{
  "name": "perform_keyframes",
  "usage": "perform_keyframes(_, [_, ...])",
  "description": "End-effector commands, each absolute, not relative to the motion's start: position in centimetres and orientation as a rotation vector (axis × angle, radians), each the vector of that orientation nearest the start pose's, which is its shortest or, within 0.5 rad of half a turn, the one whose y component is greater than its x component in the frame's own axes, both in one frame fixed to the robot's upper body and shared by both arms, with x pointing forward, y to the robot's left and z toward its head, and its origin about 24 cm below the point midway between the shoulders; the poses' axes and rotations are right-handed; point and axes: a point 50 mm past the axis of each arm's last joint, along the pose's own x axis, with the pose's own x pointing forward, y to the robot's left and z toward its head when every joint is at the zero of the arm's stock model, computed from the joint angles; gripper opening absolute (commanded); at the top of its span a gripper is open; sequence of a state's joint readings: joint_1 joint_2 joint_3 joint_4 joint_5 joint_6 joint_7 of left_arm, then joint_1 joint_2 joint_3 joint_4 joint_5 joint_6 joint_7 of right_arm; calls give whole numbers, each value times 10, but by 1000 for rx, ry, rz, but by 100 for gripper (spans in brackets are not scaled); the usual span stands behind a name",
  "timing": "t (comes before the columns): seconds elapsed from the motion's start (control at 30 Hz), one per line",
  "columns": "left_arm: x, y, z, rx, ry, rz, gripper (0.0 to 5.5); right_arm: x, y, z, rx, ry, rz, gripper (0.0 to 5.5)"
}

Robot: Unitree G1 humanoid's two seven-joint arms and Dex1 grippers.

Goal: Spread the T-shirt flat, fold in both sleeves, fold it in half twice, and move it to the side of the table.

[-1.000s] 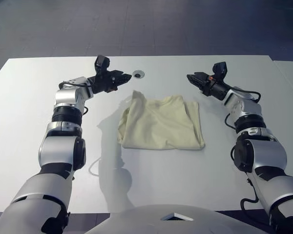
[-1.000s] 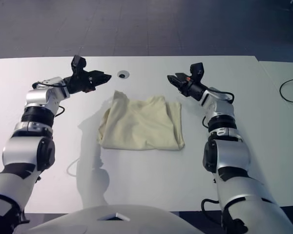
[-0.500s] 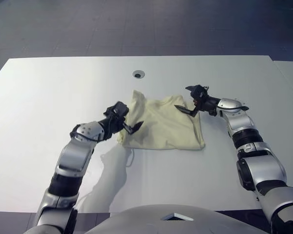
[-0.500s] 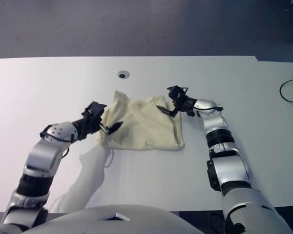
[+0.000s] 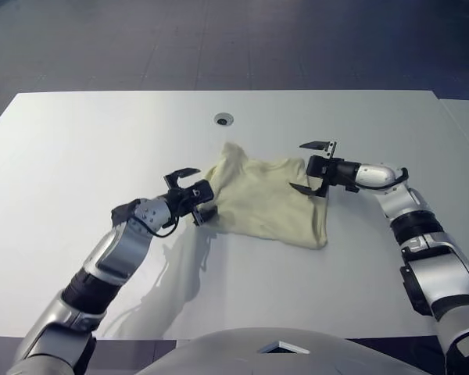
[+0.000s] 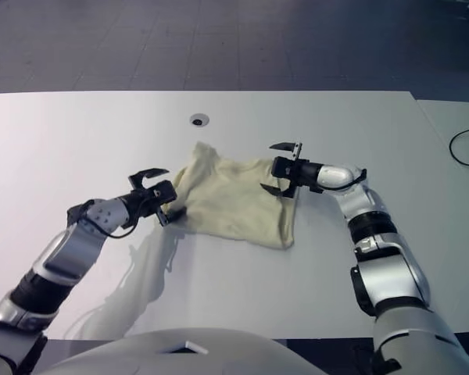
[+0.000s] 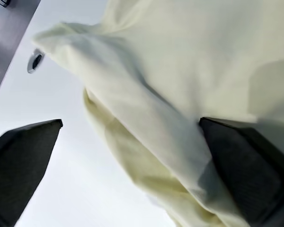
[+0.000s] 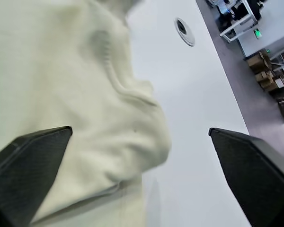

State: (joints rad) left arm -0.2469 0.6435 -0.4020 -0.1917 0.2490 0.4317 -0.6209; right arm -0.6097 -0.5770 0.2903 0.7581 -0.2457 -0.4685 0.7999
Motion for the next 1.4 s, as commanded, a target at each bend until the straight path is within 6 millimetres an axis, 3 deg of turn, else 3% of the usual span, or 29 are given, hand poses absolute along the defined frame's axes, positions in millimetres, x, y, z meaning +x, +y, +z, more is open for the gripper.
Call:
perform_keyframes(0.03, [292,190,61,1065,477,-911,540,309,-198,58,-1067,272,1130,537])
perform_keyframes(0.13, [314,194,71,1129,475,-1130,540,296,-183,68,-1109,255,1221,537])
perform_keyframes(0.33, [352,180,107,1339,289,-1263,540,278,-140,95,-1089,126,1327,537])
perform_keyframes(0.47, [375,166,144,1534,32,-1151,540,285,-121,126,-1025,7,1253,537])
perform_keyframes(0.63, [378,165,182,1496,-262,-1018,540,303,-134,163,-988,-91,1076,537])
perform_keyframes(0.73, [357,182,186,1355,-292,-951,540,291,-159,170,-1024,-90,1038,537])
perform_keyframes(0.8, [318,185,177,1269,-269,-979,540,267,-180,168,-1077,-42,1065,537])
perform_keyframes(0.93, [219,174,158,907,-124,-1061,540,203,-210,165,-1058,112,1138,537])
perform_keyframes(1.03, [175,184,138,821,-17,-1002,540,160,-217,156,-1066,260,1246,537])
perform_keyframes(1.17, [150,198,112,791,136,-1000,540,130,-218,146,-1036,397,1356,537])
perform_keyframes(1.4, [145,176,113,740,162,-955,540,134,-223,132,-1097,398,1346,537])
